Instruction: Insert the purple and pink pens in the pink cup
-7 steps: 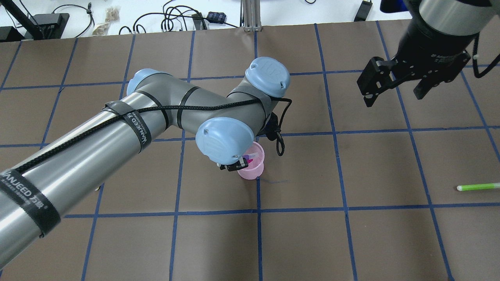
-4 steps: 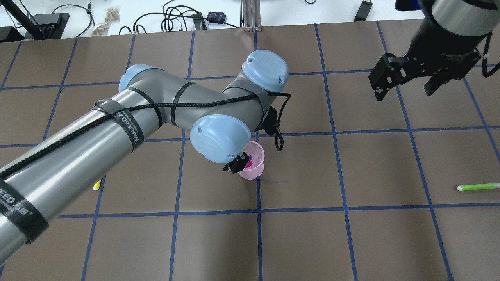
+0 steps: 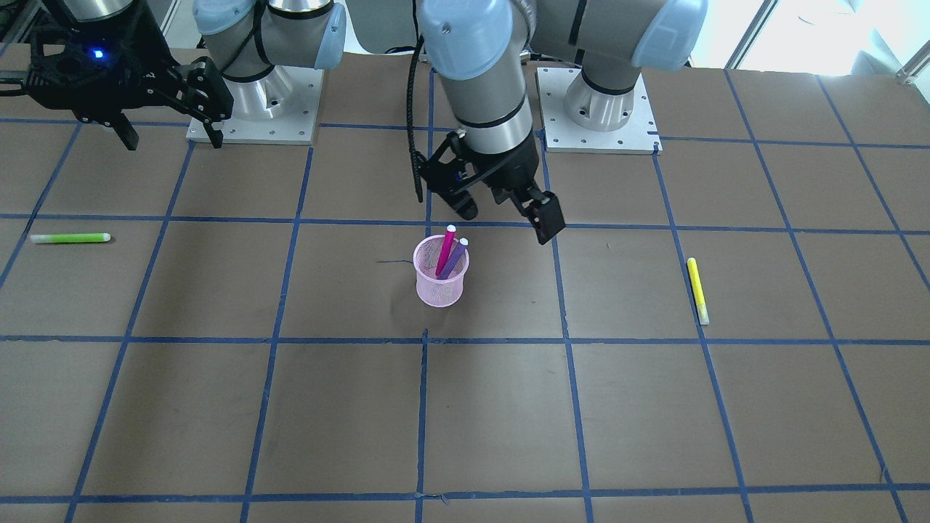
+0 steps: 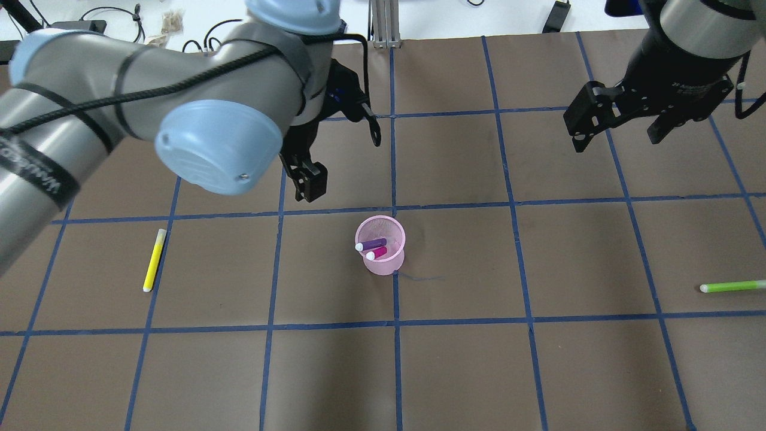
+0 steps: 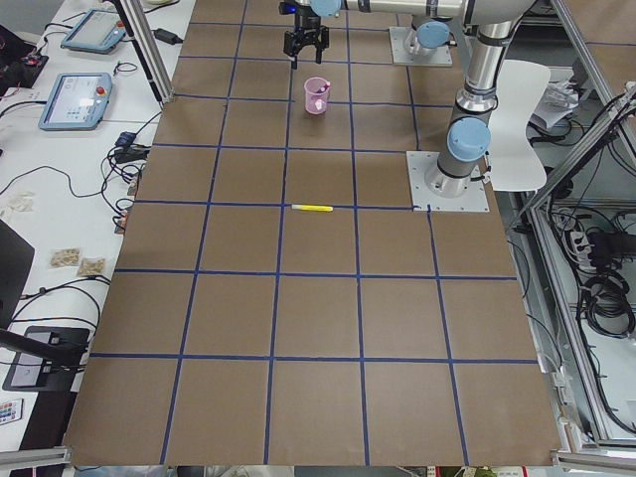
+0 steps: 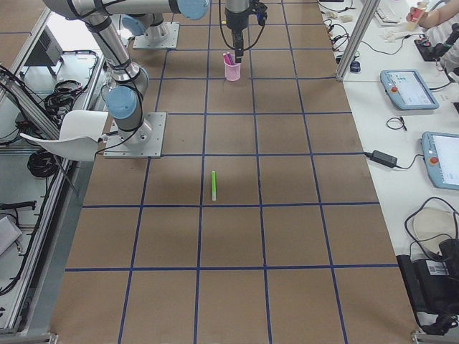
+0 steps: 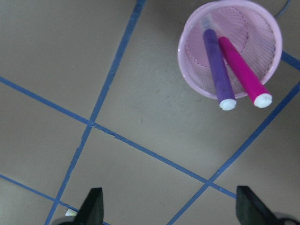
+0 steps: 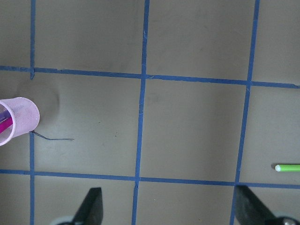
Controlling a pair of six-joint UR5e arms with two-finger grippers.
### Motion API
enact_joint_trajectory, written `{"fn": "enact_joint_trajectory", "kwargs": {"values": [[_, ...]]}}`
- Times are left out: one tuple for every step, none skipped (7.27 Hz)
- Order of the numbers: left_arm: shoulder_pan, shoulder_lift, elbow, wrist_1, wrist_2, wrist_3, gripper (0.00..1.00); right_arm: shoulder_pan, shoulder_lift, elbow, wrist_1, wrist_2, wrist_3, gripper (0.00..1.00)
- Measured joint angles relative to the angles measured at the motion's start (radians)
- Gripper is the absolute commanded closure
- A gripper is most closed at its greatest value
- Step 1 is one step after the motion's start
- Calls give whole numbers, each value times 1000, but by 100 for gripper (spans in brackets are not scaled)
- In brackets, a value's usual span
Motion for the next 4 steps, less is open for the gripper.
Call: {"fn": "enact_joint_trajectory", "kwargs": {"values": [[69, 56, -2, -3, -10, -26, 0, 4, 1, -2, -17, 1, 7, 0], [139, 100, -6, -9, -56, -49, 0, 6, 6, -3, -52, -1, 16, 0], [198, 130, -10, -11, -125, -118, 0, 9, 19, -5, -90, 0, 25, 0], [238, 150, -13, -10, -170, -261, 0, 11, 40, -14, -127, 2, 29, 0]]}}
